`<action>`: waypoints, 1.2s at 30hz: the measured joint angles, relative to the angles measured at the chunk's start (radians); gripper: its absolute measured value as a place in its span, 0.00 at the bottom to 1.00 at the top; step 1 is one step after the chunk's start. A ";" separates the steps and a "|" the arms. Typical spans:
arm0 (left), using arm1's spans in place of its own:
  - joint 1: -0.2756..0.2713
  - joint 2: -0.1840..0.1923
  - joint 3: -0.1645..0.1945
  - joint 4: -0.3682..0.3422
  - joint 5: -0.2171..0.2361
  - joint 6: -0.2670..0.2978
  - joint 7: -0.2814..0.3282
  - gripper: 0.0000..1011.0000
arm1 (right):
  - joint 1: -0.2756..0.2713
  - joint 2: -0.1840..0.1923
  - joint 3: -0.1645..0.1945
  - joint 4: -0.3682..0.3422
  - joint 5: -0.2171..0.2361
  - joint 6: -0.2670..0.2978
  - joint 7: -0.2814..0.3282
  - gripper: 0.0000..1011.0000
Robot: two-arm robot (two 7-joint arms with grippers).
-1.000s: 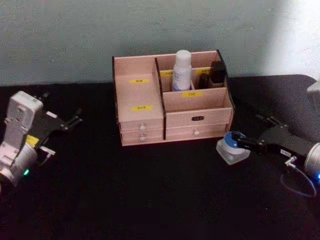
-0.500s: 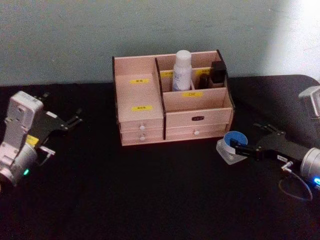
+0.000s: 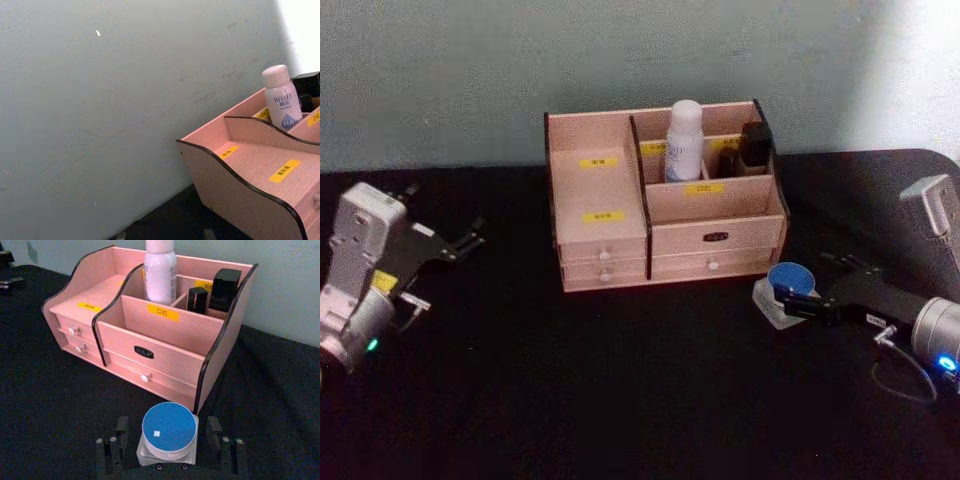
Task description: Pick up the facial cleanser and watermelon frost from the table and place them into the tiered storage box.
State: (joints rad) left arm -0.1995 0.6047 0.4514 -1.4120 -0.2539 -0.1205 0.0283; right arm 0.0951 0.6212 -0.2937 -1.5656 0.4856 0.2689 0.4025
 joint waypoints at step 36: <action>0.000 0.000 0.000 0.000 0.000 0.000 0.000 0.99 | 0.029 -0.024 -0.024 0.062 -0.017 0.014 0.003 0.99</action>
State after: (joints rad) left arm -0.1996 0.6047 0.4514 -1.4120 -0.2539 -0.1206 0.0283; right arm 0.1244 0.5977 -0.3176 -1.5037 0.4690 0.2830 0.4055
